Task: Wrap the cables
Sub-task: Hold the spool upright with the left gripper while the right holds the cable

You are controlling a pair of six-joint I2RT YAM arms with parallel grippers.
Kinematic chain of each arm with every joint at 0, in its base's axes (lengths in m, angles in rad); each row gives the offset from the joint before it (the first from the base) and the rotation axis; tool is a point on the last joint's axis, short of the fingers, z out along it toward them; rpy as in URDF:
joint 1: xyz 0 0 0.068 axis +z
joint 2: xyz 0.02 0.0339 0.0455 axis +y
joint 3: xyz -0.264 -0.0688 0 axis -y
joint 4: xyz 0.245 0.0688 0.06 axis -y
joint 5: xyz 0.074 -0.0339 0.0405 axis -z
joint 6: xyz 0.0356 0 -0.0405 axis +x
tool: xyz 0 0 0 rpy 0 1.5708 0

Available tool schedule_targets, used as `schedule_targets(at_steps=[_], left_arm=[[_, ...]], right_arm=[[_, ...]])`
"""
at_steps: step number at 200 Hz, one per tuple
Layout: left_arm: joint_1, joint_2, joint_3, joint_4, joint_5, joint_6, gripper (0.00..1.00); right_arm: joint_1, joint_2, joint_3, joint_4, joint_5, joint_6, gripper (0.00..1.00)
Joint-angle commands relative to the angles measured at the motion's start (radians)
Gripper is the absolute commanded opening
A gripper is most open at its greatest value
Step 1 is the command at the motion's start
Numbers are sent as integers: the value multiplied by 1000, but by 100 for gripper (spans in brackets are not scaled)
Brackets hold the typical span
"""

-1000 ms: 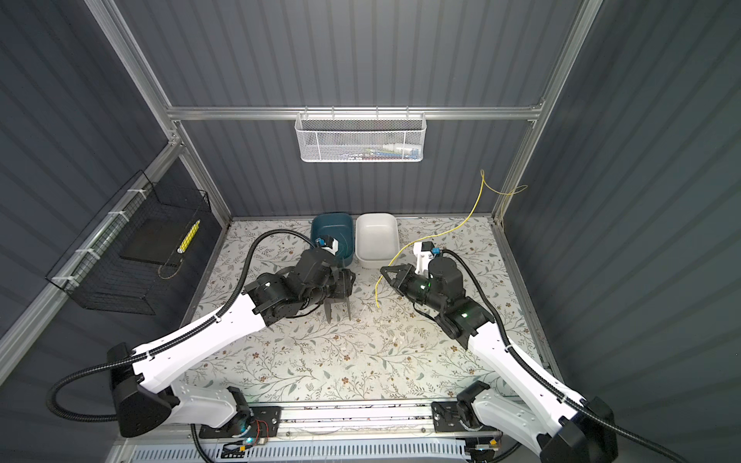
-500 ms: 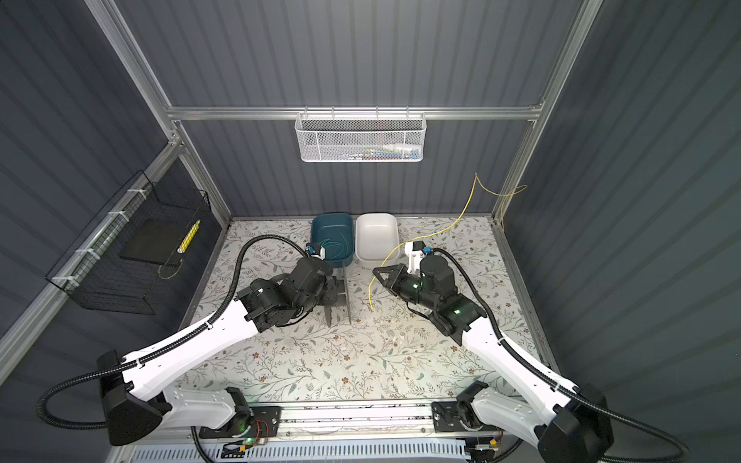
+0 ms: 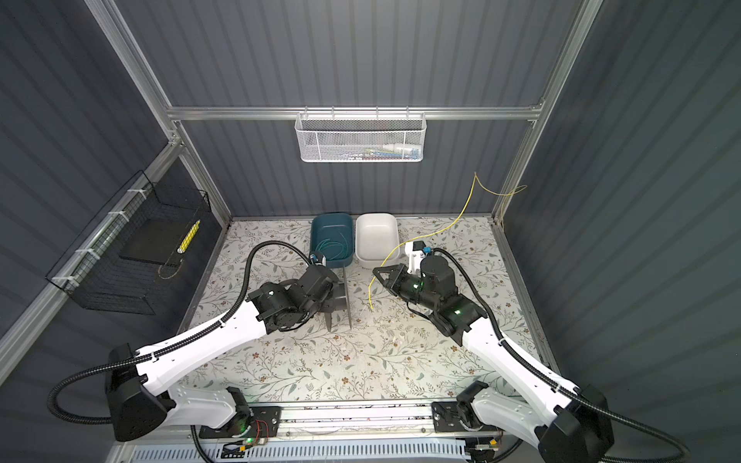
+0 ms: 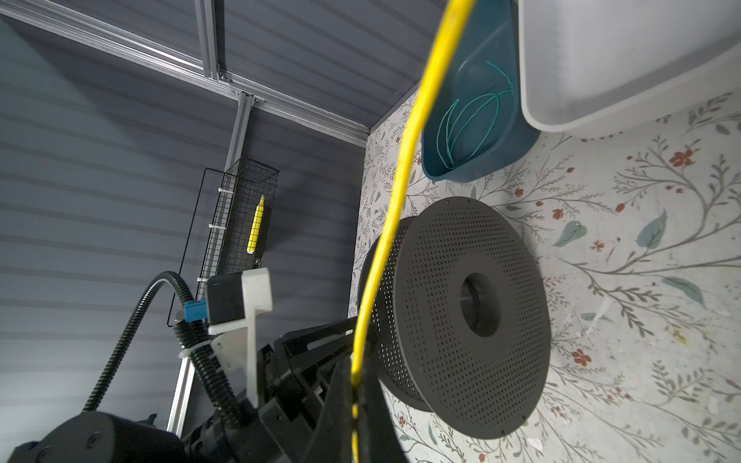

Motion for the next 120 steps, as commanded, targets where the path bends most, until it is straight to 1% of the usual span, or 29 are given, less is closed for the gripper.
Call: schedule_targets(at_steps=[1, 12, 29, 55, 100, 120], left_arm=[[-5, -7, -40, 83, 24, 50, 26], [-4, -11, -50, 94, 33, 54, 21], [-4, -16, -62, 92, 35, 61, 16], [-4, -30, -85, 101, 43, 66, 14], [-4, -40, -85, 95, 43, 49, 18], [-4, -28, -75, 90, 47, 46, 26]], right_arm=[[1, -19, 8, 20, -1, -3, 0], [2, -20, 8, 19, 1, -3, 0], [1, -22, 6, 19, 1, -5, 0], [2, -19, 6, 19, 1, -5, 0], [2, -5, 7, 37, -6, 4, 0], [2, -5, 9, 35, -6, 3, 0]])
